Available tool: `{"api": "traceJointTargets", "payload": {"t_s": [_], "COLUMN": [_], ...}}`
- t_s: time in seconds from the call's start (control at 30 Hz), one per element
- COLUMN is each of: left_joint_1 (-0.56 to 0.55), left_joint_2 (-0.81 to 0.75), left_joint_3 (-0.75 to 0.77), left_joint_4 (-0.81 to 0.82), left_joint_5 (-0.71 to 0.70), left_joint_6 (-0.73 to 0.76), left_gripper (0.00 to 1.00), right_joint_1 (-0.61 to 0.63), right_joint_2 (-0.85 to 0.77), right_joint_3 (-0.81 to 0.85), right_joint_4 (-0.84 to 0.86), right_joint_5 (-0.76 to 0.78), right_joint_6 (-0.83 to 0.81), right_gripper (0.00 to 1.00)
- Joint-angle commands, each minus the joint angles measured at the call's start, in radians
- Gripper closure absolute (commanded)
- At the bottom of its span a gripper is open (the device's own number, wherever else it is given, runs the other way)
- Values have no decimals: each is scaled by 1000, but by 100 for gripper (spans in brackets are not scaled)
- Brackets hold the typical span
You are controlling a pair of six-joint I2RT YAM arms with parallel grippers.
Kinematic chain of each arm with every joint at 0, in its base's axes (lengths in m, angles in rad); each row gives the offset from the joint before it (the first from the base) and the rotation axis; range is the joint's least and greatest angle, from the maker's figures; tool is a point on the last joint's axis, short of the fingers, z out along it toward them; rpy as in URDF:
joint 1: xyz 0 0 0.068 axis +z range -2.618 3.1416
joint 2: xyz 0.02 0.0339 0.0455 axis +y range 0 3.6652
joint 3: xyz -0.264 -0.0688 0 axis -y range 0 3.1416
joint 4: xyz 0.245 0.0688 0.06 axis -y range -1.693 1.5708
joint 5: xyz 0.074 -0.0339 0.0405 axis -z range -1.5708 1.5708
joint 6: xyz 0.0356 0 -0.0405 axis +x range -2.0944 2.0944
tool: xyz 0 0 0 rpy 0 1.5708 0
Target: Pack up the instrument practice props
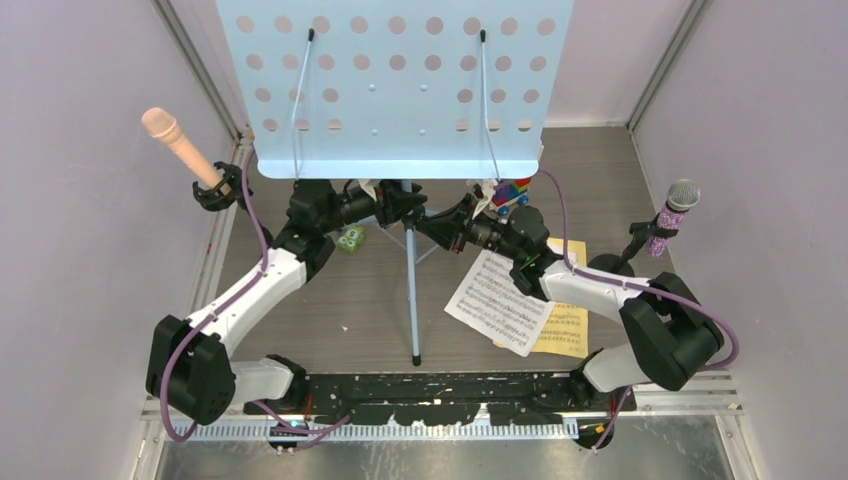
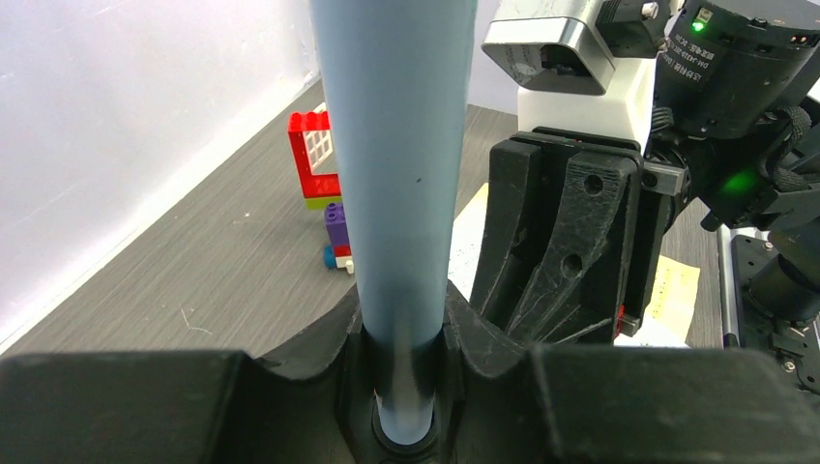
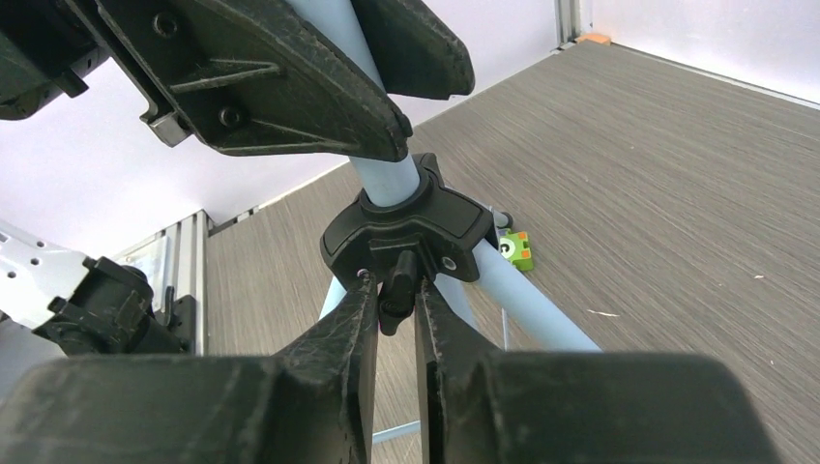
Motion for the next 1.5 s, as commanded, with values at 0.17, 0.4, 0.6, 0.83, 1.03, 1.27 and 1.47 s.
{"api": "traceJointTargets", "payload": {"t_s": [0.17, 0.4, 0.6, 0.83, 1.03, 1.27, 1.47], "left_joint_1": [-15, -15, -15, -15, -15, -15, -15], "left_joint_2": [-25, -23, -23, -23, -21, -21, -19], "left_joint_3": [21, 21, 21, 21, 20, 20, 20], "left_joint_4": [-14, -16, -16, -16, -17, -17, -18], "left_joint_5": [92, 92, 92, 93, 94, 94, 94], "left_joint_6": [14, 15, 16, 18, 19, 19, 17], "left_gripper": [100, 100, 100, 100, 100, 100, 100], "right_joint_1": [4, 3, 3, 3, 3, 4, 4], "right_joint_2": [-47, -67, -94, -80, -69, -45, -27], "right_joint_3": [7, -2, -12, -2, -5, 12, 21], "right_joint_4": [30, 31, 20, -6, -6, -6, 1], "right_joint_5": [30, 54, 69, 50, 38, 0, -18], "right_joint_6": [-48, -67, -86, -91, -87, -74, -70], "right_gripper": [81, 66, 69, 69, 68, 75, 82]}}
